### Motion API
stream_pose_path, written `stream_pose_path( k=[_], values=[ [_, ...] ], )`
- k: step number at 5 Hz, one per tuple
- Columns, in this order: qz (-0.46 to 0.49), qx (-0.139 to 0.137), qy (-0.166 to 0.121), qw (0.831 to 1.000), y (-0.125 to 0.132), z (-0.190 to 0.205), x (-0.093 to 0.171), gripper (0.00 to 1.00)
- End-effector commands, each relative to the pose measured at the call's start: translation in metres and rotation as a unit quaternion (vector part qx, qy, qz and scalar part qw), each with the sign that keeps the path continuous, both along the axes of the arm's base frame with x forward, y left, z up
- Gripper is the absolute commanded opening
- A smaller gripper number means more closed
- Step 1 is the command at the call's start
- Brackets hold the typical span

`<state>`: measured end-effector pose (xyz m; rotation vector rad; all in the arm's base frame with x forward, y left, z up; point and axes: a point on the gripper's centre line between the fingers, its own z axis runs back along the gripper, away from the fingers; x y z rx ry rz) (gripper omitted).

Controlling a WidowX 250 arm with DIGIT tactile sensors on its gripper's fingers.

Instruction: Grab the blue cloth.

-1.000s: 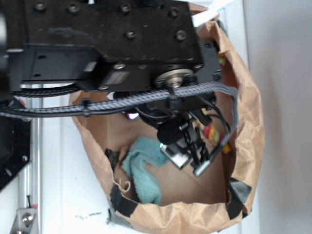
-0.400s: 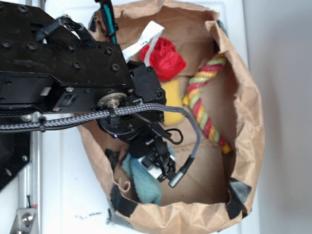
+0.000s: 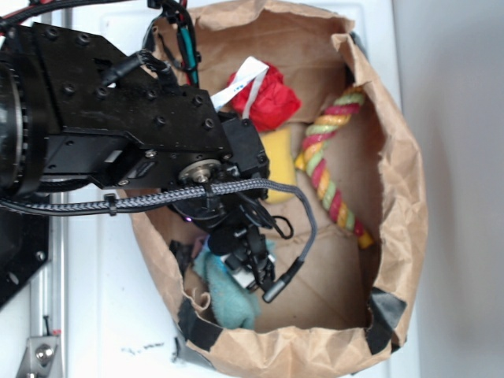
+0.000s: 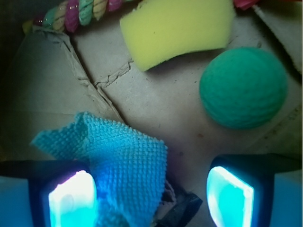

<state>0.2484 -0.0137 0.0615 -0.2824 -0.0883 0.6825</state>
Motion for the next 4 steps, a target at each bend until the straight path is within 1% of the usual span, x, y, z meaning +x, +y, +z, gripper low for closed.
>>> stream_pose_path(
  k=[1, 2, 4],
  values=[
    [0.01, -0.028, -0.019, 0.999, 0.0, 0.016, 0.0141, 1.0],
    [-0.006, -0.027, -0.018, 0.999, -0.0007, 0.0136, 0.0089, 1.0],
    [-0.006, -0.027, -0.018, 0.999, -0.0007, 0.0136, 0.0089, 1.0]
  ],
)
